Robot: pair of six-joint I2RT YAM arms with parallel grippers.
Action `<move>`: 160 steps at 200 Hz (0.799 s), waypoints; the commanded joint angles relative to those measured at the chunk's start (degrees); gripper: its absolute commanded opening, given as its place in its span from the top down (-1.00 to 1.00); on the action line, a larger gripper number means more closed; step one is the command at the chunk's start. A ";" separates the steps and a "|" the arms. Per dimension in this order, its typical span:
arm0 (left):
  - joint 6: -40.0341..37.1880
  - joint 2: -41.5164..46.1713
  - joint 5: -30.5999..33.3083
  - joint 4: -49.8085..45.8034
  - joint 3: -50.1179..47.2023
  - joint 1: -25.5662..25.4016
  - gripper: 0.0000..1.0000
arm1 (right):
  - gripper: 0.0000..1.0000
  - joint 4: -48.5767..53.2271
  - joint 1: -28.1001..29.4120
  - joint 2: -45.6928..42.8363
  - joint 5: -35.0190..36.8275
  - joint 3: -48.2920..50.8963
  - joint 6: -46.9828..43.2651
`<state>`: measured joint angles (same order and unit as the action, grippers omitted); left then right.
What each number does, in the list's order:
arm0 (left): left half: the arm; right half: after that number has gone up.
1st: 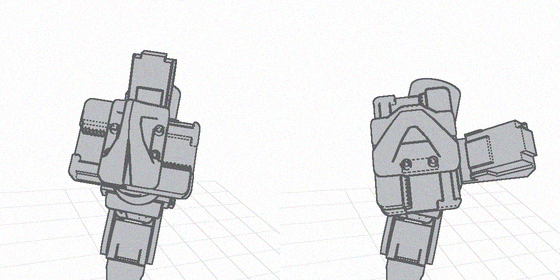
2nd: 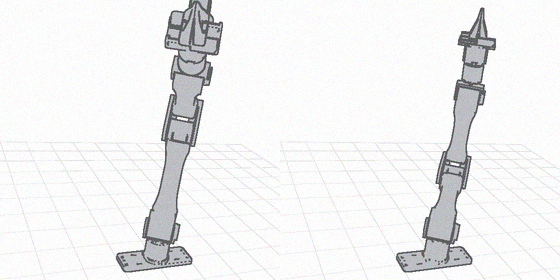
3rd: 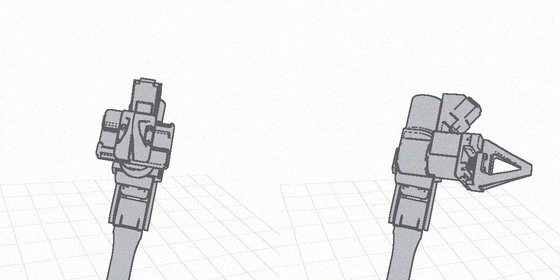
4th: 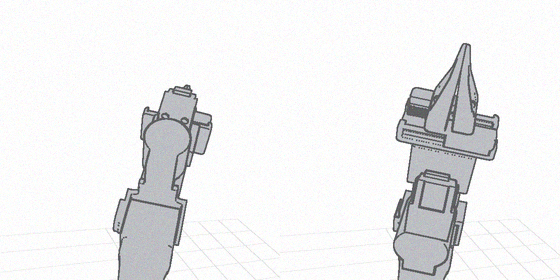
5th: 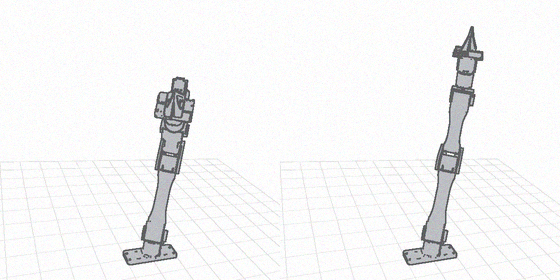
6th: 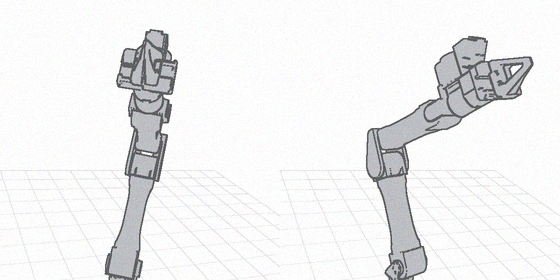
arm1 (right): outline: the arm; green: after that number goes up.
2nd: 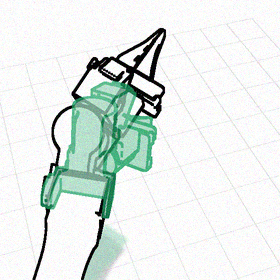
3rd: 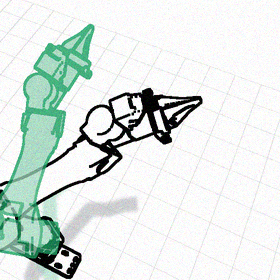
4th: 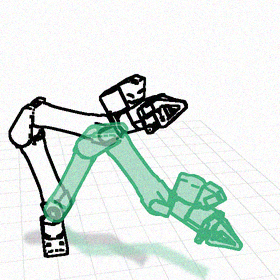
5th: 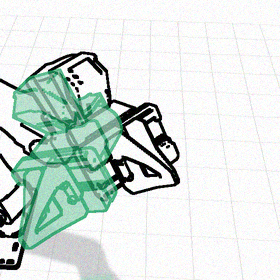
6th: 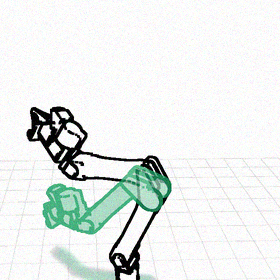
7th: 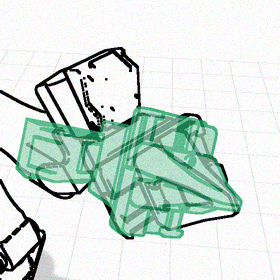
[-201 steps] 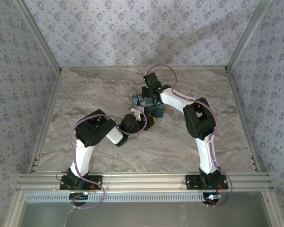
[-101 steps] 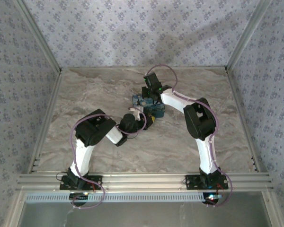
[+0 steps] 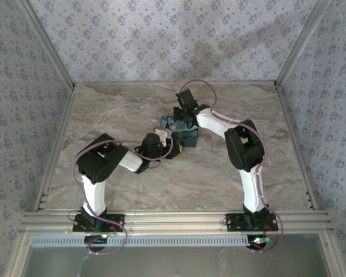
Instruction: Unlock a padlock with a key
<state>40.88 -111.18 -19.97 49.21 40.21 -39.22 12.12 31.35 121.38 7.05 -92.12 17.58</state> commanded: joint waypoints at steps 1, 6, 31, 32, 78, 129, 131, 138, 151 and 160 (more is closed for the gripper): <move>-4.01 0.35 -4.32 -16.06 1.10 1.09 1.00 | 1.00 4.38 -0.81 -1.40 -0.11 1.13 0.48; -4.50 0.44 -4.41 -17.30 1.54 1.23 1.00 | 1.00 4.32 -0.92 -1.56 -0.34 1.23 0.60; -4.02 0.15 -4.36 -16.60 1.28 1.87 0.71 | 1.00 3.89 -0.87 -2.20 0.02 2.10 0.86; -3.95 0.16 -4.37 -16.38 1.19 1.87 0.70 | 1.00 3.84 -0.86 -2.20 0.00 2.15 0.86; 2.98 -3.29 -0.99 1.54 -4.22 1.57 0.22 | 1.00 3.54 -0.92 -2.38 0.07 2.90 1.34; 3.52 -5.72 -0.30 4.26 -3.17 -0.56 0.17 | 1.00 2.91 -0.79 -1.72 0.45 4.34 2.17; 3.44 -5.72 -0.33 4.08 -3.11 -0.63 0.17 | 1.00 2.89 -0.77 -1.75 0.61 4.45 2.19; 3.35 -5.76 -0.18 3.65 -2.79 -0.77 0.17 | 1.00 2.84 -0.85 -2.06 1.15 4.78 2.23; 3.15 -5.80 0.10 3.32 -2.72 -0.85 0.17 | 1.00 3.14 -1.24 -2.91 1.30 5.44 2.28; 3.05 -5.94 0.11 3.43 -2.77 -0.80 0.17 | 1.00 3.28 -1.62 -3.61 1.83 5.70 2.20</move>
<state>43.59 -113.80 -21.21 60.10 37.98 -39.44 10.74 30.39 119.39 7.33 -88.79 19.07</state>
